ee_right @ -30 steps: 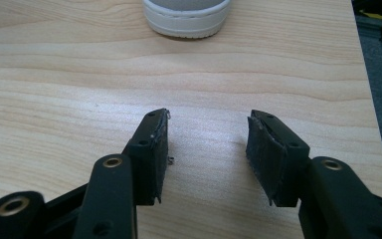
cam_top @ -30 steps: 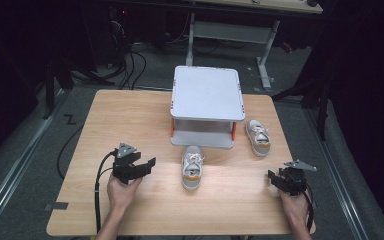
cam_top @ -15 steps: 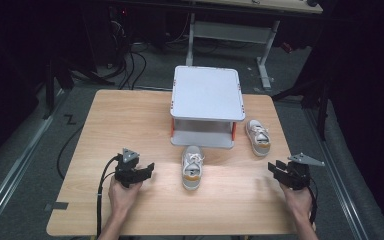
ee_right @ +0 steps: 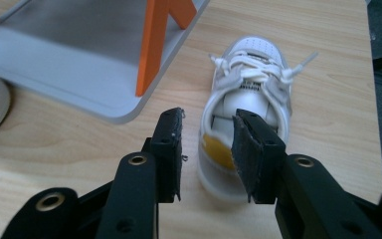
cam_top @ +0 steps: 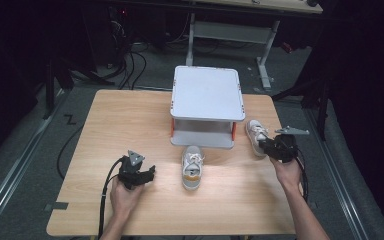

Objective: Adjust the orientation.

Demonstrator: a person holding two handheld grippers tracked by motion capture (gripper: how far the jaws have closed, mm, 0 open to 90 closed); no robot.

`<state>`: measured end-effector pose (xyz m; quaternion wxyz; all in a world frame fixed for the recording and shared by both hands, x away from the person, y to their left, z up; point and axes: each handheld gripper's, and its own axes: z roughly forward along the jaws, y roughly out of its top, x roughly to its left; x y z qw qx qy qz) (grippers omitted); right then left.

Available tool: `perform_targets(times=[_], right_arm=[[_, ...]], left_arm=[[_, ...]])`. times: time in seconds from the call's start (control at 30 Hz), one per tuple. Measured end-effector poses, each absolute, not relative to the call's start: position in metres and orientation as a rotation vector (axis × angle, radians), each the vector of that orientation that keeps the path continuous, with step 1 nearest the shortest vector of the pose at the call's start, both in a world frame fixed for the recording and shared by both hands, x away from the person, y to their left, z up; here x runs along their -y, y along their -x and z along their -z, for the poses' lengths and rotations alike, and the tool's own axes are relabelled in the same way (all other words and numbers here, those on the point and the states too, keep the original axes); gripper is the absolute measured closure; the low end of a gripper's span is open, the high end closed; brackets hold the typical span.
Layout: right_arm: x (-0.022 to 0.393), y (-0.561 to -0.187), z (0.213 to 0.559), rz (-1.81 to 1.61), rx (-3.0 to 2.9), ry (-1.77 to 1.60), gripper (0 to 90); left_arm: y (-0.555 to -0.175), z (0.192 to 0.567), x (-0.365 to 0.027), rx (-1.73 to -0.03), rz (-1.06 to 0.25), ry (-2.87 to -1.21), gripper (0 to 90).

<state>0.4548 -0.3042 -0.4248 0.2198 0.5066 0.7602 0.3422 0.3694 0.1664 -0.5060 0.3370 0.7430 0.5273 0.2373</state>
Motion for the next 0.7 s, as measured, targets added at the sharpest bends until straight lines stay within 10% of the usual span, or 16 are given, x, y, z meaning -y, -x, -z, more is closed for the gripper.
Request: perform_targets(times=[0.7], right_arm=[[0.291, -0.497, 0.451, -0.820, -2.200, -1.417, 79.3]], left_arm=[[-0.370, 0.506, -0.166, -1.367, -0.611, -1.940, 30.4]])
